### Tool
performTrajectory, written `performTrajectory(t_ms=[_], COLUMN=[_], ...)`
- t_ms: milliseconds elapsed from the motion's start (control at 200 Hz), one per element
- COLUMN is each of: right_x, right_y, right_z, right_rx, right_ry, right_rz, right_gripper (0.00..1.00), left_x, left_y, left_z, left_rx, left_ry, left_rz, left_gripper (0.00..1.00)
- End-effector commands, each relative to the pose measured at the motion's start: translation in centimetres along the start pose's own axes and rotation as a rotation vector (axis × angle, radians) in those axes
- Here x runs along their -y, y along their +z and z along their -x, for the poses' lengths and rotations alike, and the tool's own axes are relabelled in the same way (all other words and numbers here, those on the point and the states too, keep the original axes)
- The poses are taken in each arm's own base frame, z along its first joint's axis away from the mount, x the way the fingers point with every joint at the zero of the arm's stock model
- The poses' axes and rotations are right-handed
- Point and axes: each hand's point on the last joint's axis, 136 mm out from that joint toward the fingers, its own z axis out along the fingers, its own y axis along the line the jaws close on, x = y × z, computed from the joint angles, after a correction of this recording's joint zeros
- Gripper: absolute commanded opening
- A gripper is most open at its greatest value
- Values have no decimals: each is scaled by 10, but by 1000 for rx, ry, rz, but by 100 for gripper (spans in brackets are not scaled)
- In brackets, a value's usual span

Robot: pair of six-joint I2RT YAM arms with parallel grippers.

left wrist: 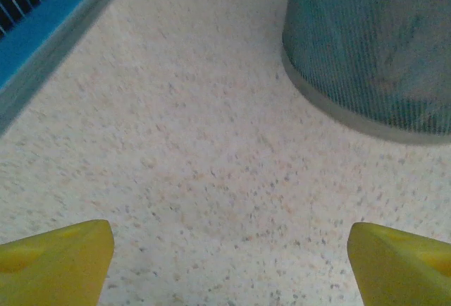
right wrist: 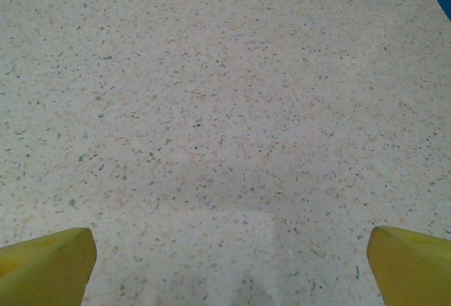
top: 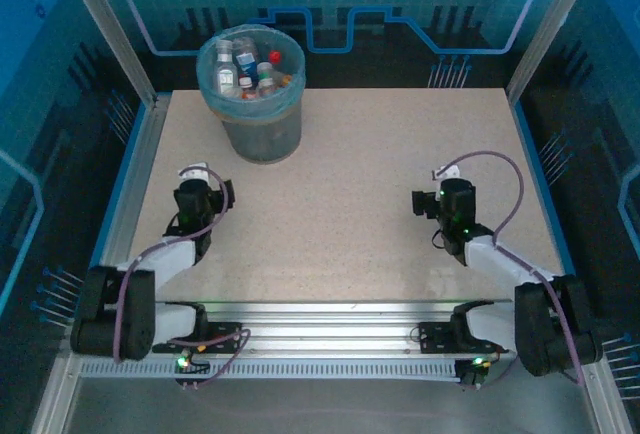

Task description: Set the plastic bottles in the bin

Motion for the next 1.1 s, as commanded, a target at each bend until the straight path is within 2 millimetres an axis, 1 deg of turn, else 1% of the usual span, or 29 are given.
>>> performTrajectory(t_ms=[0, 40, 65, 130, 190, 225, 275, 325, 355, 400, 465, 605, 740, 895, 1095], right_x=[-4, -4, -7, -15, -21, -23, -28, -32, -31, -27, -18, -21, -21, -21, -22], right_y=[4, 9, 9, 11, 15, 20, 27, 34, 36, 38, 46, 48, 48, 48, 48], right_z=[34, 31, 33, 40, 41, 39, 34, 25, 26, 22, 24, 24, 24, 24, 24], right_rx=[199, 197, 194, 241, 262, 251, 241, 239, 260, 206, 177, 168, 170, 170, 170], right_ry=[34, 33, 30, 10, -13, -13, -20, -26, -19, -3, 33, 2, 3, 4, 3], right_rz=[87, 92, 112, 167, 200, 217, 248, 267, 262, 255, 221, 178, 180, 180, 182], right_gripper=[100, 100, 100, 100, 100, 100, 100, 100, 100, 100, 100, 100, 100, 100, 100], left_x=[17, 22, 24, 30, 39, 42, 46, 45, 43, 40, 31, 32, 32, 37, 40], left_y=[6, 9, 11, 22, 27, 30, 28, 25, 24, 24, 28, 28, 28, 29, 29], left_z=[29, 31, 32, 25, 19, 15, 12, 11, 11, 12, 13, 13, 14, 13, 13], left_rx=[139, 166, 177, 147, 129, 115, 127, 151, 157, 169, 158, 158, 159, 147, 144], left_ry=[-14, -14, -22, -10, 13, 23, 31, 30, 28, 21, -2, 2, 2, 17, 23], left_rz=[-108, -132, -148, -176, -221, -237, -262, -264, -259, -239, -182, -183, -185, -211, -224], left_gripper=[88, 88, 89, 89, 90, 90, 92, 94, 95, 99, 99, 99, 99, 99, 99])
